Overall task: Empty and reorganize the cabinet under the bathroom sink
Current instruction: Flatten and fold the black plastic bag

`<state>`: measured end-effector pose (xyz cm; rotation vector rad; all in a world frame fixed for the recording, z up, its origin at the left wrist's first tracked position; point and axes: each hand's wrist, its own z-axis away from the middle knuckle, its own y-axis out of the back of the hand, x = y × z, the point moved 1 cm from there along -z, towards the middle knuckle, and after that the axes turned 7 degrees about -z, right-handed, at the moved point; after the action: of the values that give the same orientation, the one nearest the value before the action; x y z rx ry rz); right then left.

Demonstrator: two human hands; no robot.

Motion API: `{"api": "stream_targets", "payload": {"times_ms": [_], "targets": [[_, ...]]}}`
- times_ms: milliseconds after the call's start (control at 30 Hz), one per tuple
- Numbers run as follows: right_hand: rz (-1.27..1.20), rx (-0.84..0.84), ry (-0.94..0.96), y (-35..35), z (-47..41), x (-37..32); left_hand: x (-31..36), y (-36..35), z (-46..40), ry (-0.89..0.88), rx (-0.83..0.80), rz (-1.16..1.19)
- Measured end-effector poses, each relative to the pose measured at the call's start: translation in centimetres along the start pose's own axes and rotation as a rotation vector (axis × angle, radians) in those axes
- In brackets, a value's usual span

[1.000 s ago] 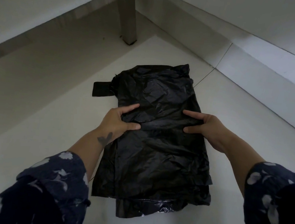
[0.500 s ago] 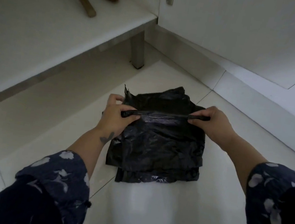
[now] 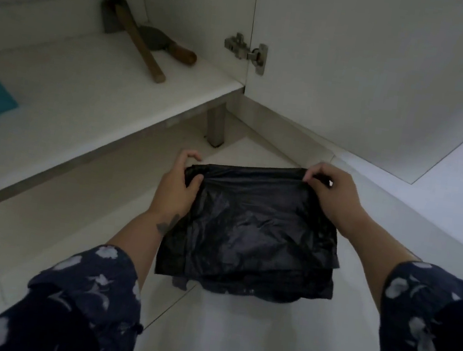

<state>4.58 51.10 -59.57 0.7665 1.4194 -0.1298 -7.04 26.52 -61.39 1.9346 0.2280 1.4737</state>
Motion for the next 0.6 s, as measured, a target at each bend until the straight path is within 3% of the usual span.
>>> {"api": "stream_targets", "payload": {"times_ms": [200,400,600], "targets": [[0.263,-0.062,-0.09,-2.9,0.7,7.4,-4.6,-6.0,0.3,0.036,-0.141,-0.215],[0.868,-0.308,-0.072,-5.2,3.3,13.3,-7.8,-10.1,2.8,0.065,-0.403,-0.821],[1.014,-0.377,0.01,-6.7,4.3,16.1,-10.4,-12.0,4.3,0.087,-0.469,-0.901]]}}
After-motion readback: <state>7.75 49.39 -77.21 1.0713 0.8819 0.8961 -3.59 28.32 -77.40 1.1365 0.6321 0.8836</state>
